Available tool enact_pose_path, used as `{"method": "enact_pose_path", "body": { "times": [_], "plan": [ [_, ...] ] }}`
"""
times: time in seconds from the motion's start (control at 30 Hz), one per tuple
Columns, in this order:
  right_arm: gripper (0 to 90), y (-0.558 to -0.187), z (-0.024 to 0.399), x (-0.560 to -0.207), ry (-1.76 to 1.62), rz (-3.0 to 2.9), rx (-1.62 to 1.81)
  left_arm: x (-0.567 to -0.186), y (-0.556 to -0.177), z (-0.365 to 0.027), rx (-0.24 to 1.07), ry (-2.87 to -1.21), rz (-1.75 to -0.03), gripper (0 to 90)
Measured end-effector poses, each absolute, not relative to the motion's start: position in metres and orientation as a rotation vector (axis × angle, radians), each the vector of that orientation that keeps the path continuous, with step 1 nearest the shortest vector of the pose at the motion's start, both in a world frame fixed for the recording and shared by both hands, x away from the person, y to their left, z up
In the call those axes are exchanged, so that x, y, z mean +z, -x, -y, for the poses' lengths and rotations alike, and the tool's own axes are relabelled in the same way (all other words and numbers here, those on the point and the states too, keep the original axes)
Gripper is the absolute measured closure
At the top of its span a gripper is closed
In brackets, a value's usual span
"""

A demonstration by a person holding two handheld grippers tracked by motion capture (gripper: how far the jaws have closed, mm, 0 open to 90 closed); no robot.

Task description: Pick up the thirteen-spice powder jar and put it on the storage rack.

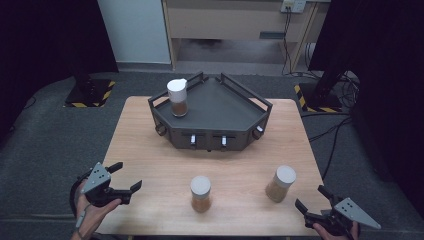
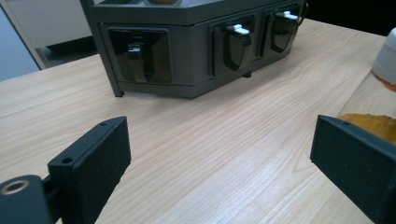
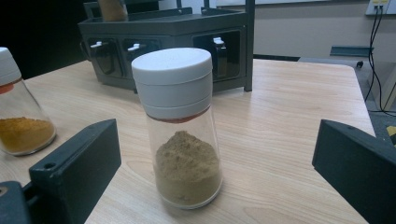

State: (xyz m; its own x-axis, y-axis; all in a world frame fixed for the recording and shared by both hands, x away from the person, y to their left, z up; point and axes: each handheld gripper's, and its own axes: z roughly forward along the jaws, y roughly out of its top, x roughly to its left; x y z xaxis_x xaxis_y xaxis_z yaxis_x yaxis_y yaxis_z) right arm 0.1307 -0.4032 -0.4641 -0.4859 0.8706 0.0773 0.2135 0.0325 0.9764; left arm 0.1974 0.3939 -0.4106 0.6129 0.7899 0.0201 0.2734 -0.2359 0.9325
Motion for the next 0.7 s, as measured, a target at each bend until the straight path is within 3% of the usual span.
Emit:
{"method": "enact_pose_path", "body": {
  "times": [0.7],
  "plan": [
    [1.6, -0.131, 0.403, -0.463, -1.079, -1.747, 1.488, -0.428, -0.197, -0.414, 0.569, -1.723, -0.858, 2.8]
  ]
}}
